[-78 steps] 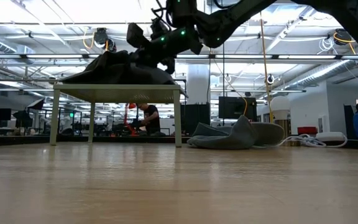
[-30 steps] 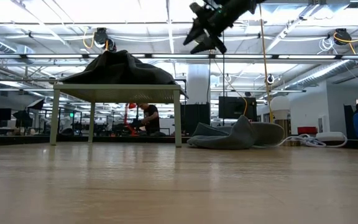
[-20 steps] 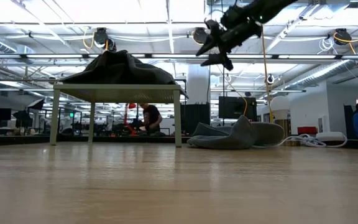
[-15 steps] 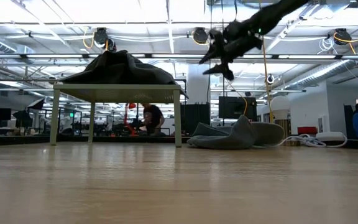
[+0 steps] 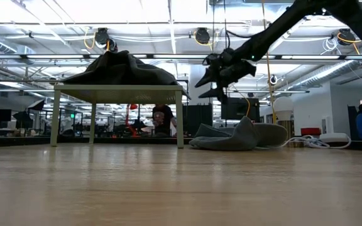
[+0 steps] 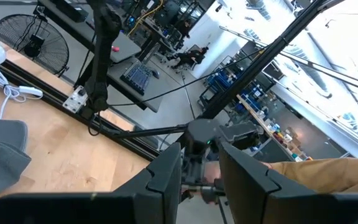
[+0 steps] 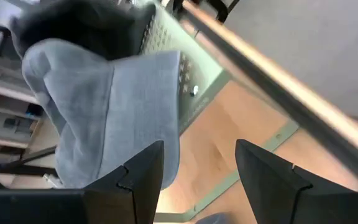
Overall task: Pick & Place hat
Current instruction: Put the gray cap on the shelf
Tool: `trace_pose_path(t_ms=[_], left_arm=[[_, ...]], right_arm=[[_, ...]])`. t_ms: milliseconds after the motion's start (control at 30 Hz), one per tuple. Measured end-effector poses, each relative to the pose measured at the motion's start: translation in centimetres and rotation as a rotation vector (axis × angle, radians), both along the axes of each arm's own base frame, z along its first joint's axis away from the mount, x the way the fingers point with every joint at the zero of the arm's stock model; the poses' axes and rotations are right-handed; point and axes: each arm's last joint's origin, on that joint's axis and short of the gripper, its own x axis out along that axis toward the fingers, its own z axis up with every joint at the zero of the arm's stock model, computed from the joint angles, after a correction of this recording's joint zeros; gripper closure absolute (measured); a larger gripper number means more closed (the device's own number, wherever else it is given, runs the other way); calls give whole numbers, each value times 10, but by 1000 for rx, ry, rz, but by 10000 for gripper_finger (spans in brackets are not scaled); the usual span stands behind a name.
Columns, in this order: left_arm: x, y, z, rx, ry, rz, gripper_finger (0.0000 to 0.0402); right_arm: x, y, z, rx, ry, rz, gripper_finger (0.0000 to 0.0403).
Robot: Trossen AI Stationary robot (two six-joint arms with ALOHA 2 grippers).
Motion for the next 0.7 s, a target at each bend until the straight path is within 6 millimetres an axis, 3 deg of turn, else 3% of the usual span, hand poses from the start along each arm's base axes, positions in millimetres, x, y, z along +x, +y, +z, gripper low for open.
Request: trace_pose_path(t_ms=[333,500,700], left_arm=[[0,0,0,-12,3,0,289],[0,0,0,-35,8,0,289],[0,0,0,-33,7,0,289]], right_arm=[[33,9,-28,31,-22,97,208],[40,13,-23,-18,-62,131,208],[42,14,-19,53,-135,194,214]])
